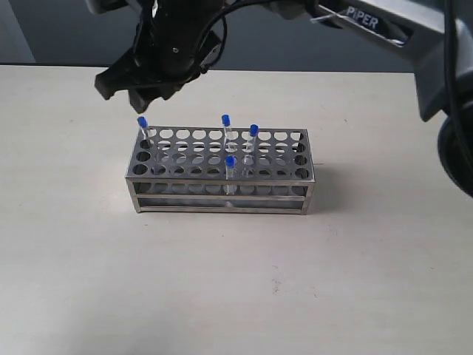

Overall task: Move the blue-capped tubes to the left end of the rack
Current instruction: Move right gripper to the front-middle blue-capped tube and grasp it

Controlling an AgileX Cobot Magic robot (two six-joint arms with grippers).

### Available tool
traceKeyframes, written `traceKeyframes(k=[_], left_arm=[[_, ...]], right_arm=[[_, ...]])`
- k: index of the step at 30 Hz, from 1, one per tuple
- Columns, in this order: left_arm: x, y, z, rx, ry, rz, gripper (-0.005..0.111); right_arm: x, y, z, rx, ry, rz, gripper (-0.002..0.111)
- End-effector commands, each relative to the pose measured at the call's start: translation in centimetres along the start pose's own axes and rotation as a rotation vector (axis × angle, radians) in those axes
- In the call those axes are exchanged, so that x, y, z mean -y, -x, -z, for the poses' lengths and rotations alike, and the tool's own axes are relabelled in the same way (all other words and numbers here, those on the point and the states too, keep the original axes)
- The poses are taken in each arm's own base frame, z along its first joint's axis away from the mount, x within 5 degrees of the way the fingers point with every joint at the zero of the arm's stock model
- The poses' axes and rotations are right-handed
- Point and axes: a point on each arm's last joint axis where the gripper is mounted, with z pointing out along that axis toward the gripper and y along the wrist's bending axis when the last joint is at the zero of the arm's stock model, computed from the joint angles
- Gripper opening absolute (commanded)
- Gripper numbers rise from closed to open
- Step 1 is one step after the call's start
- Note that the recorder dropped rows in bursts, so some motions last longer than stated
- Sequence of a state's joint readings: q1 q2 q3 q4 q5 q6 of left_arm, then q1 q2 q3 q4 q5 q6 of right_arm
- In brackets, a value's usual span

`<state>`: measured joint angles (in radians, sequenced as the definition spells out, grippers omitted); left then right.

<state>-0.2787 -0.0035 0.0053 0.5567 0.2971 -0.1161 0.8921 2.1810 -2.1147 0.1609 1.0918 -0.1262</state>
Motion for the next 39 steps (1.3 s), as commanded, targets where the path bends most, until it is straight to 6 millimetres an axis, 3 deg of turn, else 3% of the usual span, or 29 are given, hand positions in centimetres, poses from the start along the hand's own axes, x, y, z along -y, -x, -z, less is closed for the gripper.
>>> traceKeyframes(k=[1,11,25,34,39], left_arm=[[0.0,0.2,0.0,0.012,-0.004,0.005,0.001],[0.0,0.2,0.0,0.012,-0.004,0.004,0.001],[0.0,0.2,0.0,0.012,-0.004,0.004,0.001],[0.0,0.2,0.0,0.009,-0.004,0.007,0.001],[0.0,0.2,0.0,0.009,-0.004,0.007,0.001]], right_arm=[[1.2,-0.9,2.2,-0.100,-0.159,-0.011,0.045],[1.4,-3.2,3.2,-0.167,-0.184,-0.050,0.045],[1.5,-8.4,-0.2,-0.381,-0.177,-0.102,0.045],[1.7,-8.0,-1.5,-0.277,-0.177,-0.096,0.045],[2.0,-8.4,-2.6,-0.311,-0.194,-0.094,0.045]])
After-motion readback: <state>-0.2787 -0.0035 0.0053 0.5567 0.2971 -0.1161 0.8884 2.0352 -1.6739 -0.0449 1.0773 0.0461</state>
